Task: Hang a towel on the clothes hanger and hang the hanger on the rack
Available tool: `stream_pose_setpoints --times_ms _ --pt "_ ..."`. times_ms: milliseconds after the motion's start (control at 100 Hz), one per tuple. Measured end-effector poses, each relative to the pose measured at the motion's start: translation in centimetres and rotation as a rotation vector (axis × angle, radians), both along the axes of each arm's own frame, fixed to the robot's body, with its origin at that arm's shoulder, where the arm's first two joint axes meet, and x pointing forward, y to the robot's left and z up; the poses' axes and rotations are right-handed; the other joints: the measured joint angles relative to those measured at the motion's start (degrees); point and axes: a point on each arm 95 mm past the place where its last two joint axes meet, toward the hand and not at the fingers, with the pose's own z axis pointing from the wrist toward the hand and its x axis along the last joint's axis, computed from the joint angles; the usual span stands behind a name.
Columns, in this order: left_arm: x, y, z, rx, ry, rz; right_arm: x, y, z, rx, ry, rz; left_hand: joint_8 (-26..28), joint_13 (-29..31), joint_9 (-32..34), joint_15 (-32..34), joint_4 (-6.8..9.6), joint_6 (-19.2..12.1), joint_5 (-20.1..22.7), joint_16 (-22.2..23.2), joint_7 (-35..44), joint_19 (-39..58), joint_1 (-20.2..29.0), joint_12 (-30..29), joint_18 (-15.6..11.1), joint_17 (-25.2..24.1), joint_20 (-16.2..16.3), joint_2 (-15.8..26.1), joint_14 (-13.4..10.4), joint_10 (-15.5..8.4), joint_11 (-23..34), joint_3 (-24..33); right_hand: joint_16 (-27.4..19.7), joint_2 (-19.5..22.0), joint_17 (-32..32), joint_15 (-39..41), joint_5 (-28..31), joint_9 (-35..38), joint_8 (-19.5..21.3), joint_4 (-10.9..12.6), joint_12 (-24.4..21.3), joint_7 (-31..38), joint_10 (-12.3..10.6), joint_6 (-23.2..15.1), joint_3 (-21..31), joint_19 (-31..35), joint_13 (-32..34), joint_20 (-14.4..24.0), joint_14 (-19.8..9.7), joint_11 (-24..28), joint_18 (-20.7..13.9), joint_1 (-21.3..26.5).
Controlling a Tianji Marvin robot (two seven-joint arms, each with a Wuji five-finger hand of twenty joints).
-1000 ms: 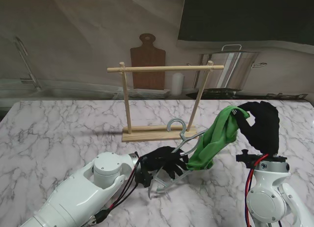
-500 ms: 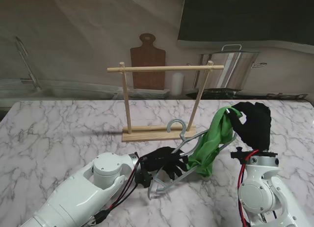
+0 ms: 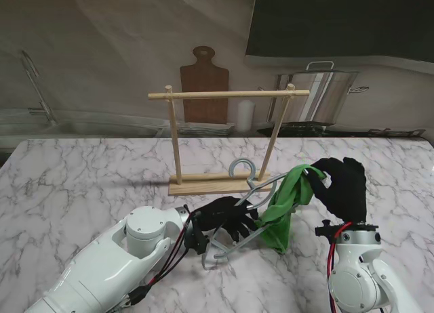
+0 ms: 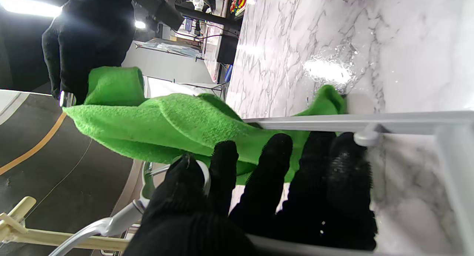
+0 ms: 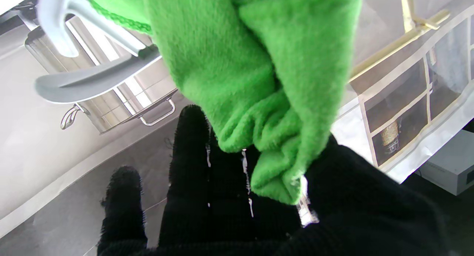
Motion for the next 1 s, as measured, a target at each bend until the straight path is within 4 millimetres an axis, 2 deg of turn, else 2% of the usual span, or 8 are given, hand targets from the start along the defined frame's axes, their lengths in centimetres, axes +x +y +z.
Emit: stream_pose_setpoints --times_ms 600,1000 --pt "1.0 1.7 1.7 0.039 -0.080 0.065 -5.0 -0.4 0.2 -0.048 0.049 0.039 0.00 0.03 0.23 0.06 0.00 0.01 0.00 0.02 0.00 0.00 0.27 0.09 0.17 0.08 -0.01 0.00 0.10 0.00 0.00 0.01 0.00 -0.06 -0.02 0.49 0.03 0.06 -0.10 0.00 0.00 0.00 0.71 0.70 0.50 0.53 -0.01 0.01 0.68 0.00 0.00 0.00" --pt "1.4 2.8 3.1 0.048 -0.141 0.089 -5.8 -0.3 -0.8 -0.109 0.237 0.070 0.00 0.73 0.73 0.52 0.00 0.82 0.47 0.03 -0.05 0.00 0.46 0.11 0.24 0.76 -0.01 0.00 0.12 0.00 0.06 0.01 0.01 -0.13 -0.02 0.49 0.87 0.12 -0.23 0.00 -0.02 -0.23 1.43 1.45 1.18 0.57 -0.01 0.24 1.39 0.00 0.00 0.00"
